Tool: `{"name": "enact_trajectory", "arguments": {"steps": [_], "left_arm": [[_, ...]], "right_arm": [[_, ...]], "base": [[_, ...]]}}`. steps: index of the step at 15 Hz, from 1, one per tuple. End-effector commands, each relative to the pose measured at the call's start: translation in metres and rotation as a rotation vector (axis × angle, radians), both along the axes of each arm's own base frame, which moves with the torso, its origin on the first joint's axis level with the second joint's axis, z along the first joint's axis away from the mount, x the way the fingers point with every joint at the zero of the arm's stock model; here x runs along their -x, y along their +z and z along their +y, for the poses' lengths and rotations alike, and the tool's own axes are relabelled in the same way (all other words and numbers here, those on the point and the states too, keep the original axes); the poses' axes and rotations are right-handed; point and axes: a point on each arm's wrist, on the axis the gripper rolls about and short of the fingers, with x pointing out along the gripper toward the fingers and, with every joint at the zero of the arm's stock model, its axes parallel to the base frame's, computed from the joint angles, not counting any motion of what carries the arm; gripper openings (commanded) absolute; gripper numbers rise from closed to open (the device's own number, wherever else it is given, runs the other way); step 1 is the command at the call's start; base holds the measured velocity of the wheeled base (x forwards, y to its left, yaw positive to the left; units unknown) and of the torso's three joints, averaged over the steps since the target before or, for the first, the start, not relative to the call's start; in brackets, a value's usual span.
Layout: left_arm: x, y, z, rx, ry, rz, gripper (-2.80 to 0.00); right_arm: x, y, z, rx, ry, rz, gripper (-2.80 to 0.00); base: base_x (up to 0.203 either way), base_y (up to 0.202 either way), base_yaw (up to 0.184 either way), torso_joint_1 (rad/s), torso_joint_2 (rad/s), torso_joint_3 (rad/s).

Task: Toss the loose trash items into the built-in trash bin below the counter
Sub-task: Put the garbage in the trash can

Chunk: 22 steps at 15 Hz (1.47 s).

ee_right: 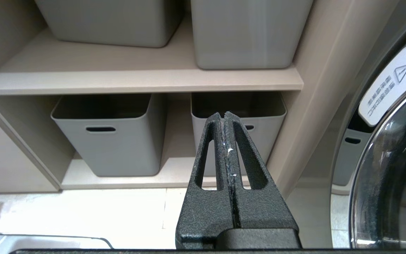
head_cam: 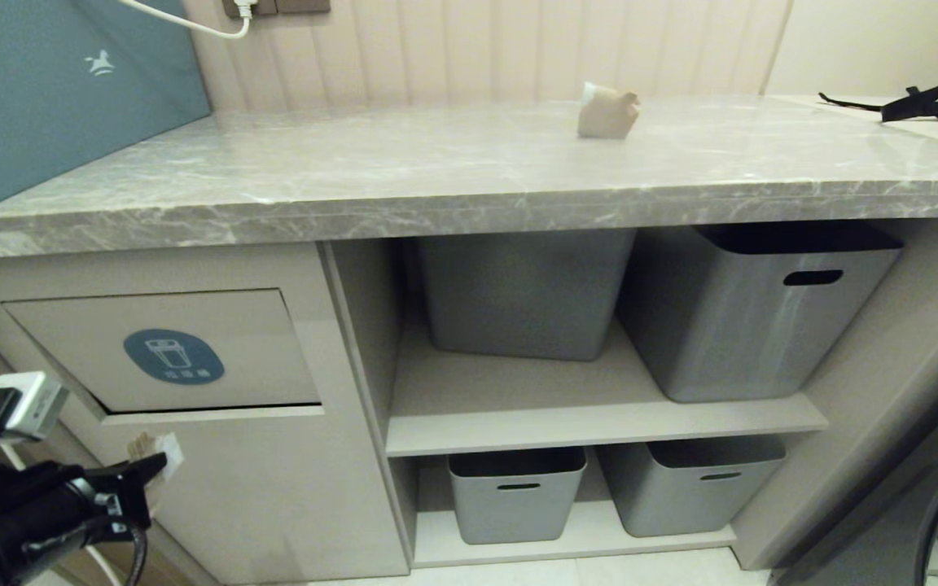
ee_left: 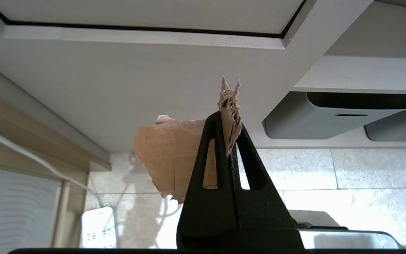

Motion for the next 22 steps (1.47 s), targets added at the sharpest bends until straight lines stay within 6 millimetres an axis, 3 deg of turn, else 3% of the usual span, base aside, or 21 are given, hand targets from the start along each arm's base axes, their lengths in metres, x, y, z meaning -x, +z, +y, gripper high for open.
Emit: {"name": "enact_trajectory", "arguments": {"steps": [1,4,6,10,16,18,22], "left_arm": [[-0.004,-0.001,0.000,0.011,0.001,0.006,-2.80],[-0.018,0.002,0.001,0.033,0.018,-0.031,-2.80],[-0.037,-0.002,0.001,0.055,0.034,-0.077,-2.80],[-0.082,-0.033,0.004,0.055,0.103,-0.144,-2.80],[-0.119,-0.073,0.013,0.091,0.154,-0.200,-2.80],[-0.138,-0.075,0.028,0.097,0.205,-0.241,-2.80],[-0.157,-0.084,0.034,0.120,0.220,-0.271,-2.80]], "right_arm": [[0.000,0.000,0.000,0.001,0.000,-0.002,-2.80],[0.000,0.000,0.000,0.001,0.000,-0.002,-2.80],[0.000,0.000,0.000,0.001,0.000,-0.002,-2.80],[0.000,0.000,0.000,0.001,0.000,-0.002,-2.80],[0.000,0.000,0.000,0.001,0.000,-0.002,-2.80],[0.000,0.000,0.000,0.001,0.000,-0.002,-2.80],[0.000,0.000,0.000,0.001,0.000,-0.002,-2.80]], "base": [[0.000,0.000,0.000,-0.061,0.23,0.176],[0.000,0.000,0.000,-0.018,0.08,0.064],[0.000,0.000,0.000,0.000,0.02,0.015],[0.000,0.000,0.000,0.000,0.00,0.000],[0.000,0.000,0.000,0.000,0.00,0.000],[0.000,0.000,0.000,0.000,0.00,0.000],[0.000,0.000,0.000,0.000,0.00,0.000]]}}
